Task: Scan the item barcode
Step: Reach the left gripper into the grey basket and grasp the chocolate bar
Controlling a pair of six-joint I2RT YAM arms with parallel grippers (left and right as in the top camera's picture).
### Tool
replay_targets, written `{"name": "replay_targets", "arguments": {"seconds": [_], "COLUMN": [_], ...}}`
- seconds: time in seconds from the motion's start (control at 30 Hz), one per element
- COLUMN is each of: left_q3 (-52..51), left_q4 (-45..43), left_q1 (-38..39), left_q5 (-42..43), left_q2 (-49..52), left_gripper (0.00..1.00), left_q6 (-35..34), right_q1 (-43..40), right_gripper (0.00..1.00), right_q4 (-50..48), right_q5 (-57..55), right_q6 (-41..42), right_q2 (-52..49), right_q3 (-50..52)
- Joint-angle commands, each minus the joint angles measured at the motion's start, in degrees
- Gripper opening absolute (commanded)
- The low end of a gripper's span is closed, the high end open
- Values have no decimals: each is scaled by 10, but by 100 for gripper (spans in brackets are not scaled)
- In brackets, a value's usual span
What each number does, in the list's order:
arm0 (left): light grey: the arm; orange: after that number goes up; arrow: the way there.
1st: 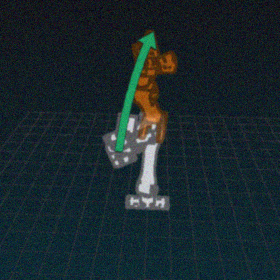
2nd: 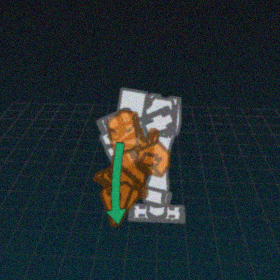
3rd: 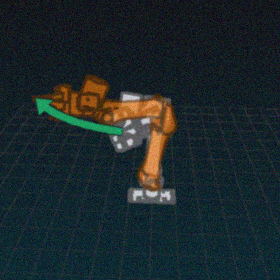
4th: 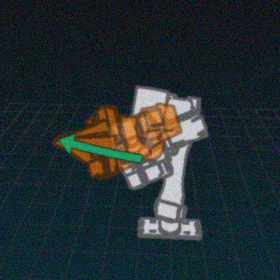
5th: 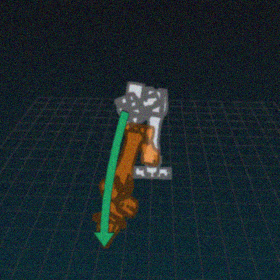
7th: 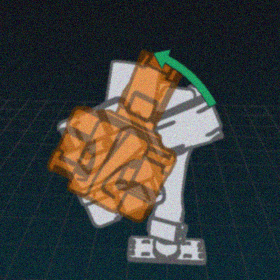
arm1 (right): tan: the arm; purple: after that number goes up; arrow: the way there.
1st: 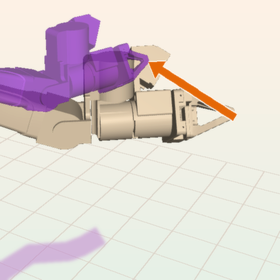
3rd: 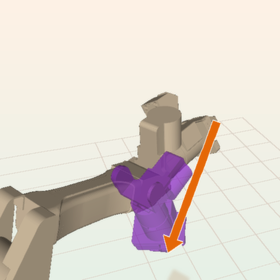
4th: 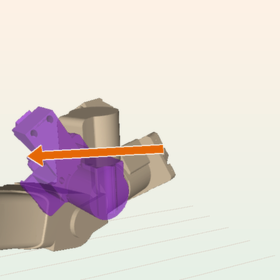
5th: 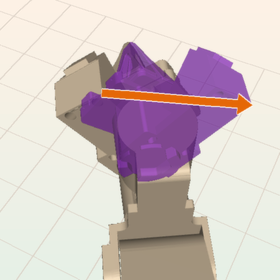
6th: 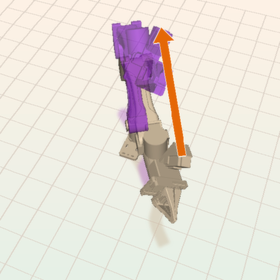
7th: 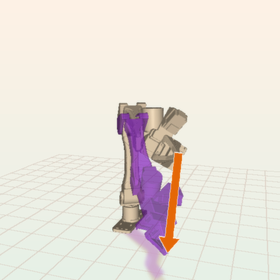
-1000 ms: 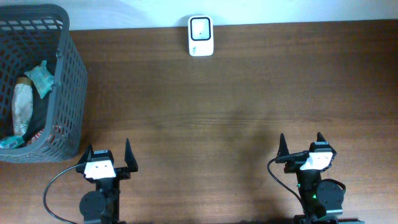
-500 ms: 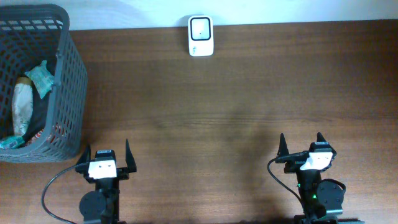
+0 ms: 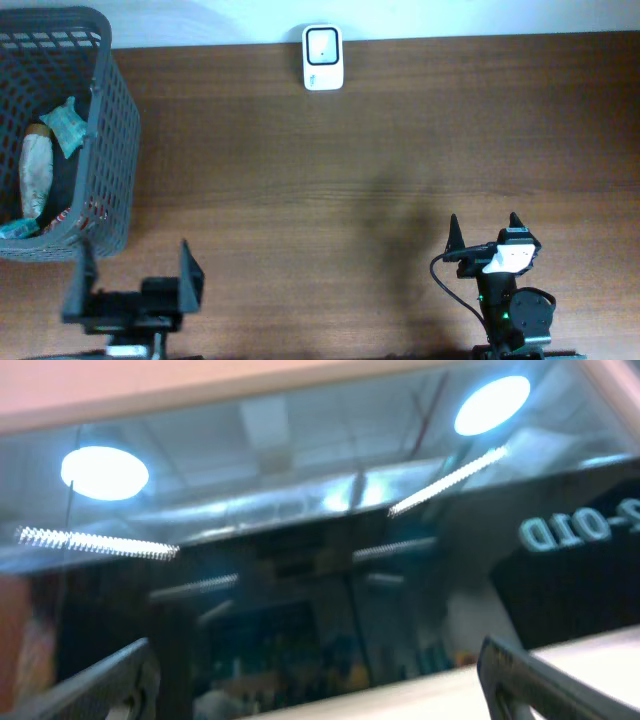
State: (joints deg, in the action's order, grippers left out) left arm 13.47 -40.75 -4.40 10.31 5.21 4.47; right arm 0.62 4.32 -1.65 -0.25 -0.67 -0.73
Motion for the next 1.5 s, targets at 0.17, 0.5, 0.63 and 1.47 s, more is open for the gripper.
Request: {"name": "replay_targets", "arguments": {"seconds": [0.17,0.5,0.63,1.47], "left_q3": [732,1141,1141,1135], "left_q4": [496,906,954,1286], "left_q1": [-10,-238,-296,-248], "left_q5": [-83,-40,-85,-251], "left_q2": [584,1002,1034,1284], "left_gripper": [99,99,99,99], "left_q6": [74,-32,-179,-578], "right_q1": [-3,-3,-3,-3], "right_gripper": [99,99,99,99], "right_q4": [2,2,2,2], "right_q5": [-3,-3,-3,-3], "right_q6": [-4,-4,-4,-4], "right_q2": [3,3,3,3], "right_q3": [4,4,4,4]}}
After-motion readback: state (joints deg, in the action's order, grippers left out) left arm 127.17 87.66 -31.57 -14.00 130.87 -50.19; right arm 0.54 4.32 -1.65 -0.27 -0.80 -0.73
